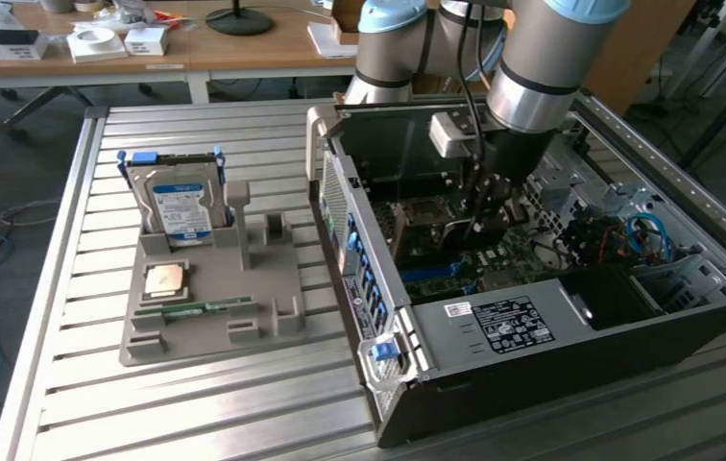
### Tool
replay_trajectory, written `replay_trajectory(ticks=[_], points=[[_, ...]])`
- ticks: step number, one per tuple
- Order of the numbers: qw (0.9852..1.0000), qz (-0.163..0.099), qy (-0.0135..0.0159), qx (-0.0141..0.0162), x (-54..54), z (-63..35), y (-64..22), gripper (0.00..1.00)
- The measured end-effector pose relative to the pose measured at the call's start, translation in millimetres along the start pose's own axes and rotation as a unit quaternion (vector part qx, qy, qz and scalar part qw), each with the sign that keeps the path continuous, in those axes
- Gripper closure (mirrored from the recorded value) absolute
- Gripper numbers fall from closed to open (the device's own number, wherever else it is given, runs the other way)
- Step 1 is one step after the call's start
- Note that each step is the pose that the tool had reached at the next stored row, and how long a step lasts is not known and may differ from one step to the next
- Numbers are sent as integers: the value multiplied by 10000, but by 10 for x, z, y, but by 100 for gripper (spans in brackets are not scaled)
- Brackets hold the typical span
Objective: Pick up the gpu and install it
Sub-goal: 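Insert the gpu into the slot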
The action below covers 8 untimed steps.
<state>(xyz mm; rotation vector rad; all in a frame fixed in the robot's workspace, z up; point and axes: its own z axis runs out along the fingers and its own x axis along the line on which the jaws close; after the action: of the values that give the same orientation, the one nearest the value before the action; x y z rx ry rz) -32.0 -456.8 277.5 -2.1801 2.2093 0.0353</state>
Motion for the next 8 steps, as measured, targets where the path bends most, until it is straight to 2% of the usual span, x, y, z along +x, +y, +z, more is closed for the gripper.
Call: replay_trajectory(ticks=[5,8], points=[[10000,1,6,0,41,-2,13,74],[10000,-1,5,6,50,-2,65,74]])
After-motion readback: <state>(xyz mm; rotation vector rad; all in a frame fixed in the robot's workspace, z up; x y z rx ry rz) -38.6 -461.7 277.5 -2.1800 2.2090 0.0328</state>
